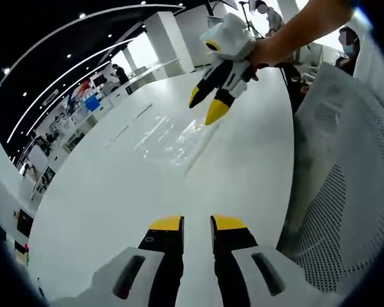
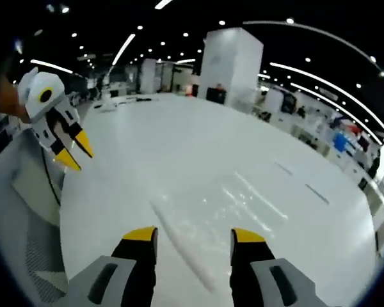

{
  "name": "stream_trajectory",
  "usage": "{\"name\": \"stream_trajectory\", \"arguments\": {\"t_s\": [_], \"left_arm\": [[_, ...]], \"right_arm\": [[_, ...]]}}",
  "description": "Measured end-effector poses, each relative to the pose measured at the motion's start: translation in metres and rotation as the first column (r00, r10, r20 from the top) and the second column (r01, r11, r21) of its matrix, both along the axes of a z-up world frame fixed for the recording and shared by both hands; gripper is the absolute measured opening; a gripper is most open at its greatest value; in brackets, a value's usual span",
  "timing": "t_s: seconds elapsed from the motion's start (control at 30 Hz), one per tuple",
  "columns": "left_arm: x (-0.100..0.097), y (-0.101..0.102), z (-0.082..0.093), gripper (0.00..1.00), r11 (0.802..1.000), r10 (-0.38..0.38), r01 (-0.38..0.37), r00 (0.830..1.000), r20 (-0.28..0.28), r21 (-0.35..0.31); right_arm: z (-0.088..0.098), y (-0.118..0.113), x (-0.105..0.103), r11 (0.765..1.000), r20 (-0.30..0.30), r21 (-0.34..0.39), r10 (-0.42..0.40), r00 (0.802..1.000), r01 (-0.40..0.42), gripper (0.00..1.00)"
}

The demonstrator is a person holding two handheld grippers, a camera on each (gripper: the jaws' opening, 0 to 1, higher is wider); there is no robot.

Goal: Open the resealable bag by pulling the two sides of the seal apart until the entire bag opening is separated and visibly accessible.

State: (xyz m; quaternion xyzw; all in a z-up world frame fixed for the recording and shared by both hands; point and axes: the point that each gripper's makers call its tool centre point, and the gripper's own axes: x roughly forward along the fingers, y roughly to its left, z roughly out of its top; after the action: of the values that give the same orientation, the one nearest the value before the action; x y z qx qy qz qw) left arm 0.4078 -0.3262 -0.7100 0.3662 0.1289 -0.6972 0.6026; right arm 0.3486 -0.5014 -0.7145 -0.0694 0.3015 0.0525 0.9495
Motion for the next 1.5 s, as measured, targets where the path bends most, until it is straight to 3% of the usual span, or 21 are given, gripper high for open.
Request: {"name": "stream_trajectory", "arguments": {"t_s": [0.17,0.47,0.7,1.03,1.3,1.43,1.5], "left_arm": [[0.003,0.001,-0.001,0.3,0.999,0.041,-0.041,0.999,-0.031,-0.005],[-0.003,-0.001,-0.002,0.62,0.994,0.105,-0.108,0.984,-0.141,-0.012],[-0.009,-0.002,-0.003,0.78,0.993,0.116,-0.121,0.976,-0.185,-0.016],[-0.015,0.001,0.004,0.85,0.987,0.144,-0.155,0.959,-0.245,-0.029],[-0.025,0.013,-0.007,0.86,0.991,0.131,-0.136,0.969,-0.208,-0.008],[-0.025,0.016,-0.012,0.85,0.985,0.165,-0.172,0.959,-0.231,-0.012],[-0.026,0.016,-0.012,0.84,0.984,0.171,-0.179,0.959,-0.228,-0.018]], "right_arm": [[0.008,0.004,-0.011,0.993,0.044,0.089,-0.079,0.996,0.075,0.59],[0.005,0.014,-0.039,0.981,0.051,0.145,-0.134,0.99,0.126,0.71],[0.011,0.018,-0.051,0.97,0.069,0.18,-0.177,0.982,0.162,0.79],[0.018,0.03,-0.067,0.953,0.094,0.221,-0.234,0.968,0.209,0.88],[0.02,0.041,-0.085,0.942,0.092,0.222,-0.278,0.956,0.253,0.89],[0.025,0.041,-0.088,0.928,0.11,0.22,-0.33,0.937,0.301,0.9],[0.023,0.044,-0.089,0.933,0.116,0.209,-0.321,0.94,0.293,0.91]]}}
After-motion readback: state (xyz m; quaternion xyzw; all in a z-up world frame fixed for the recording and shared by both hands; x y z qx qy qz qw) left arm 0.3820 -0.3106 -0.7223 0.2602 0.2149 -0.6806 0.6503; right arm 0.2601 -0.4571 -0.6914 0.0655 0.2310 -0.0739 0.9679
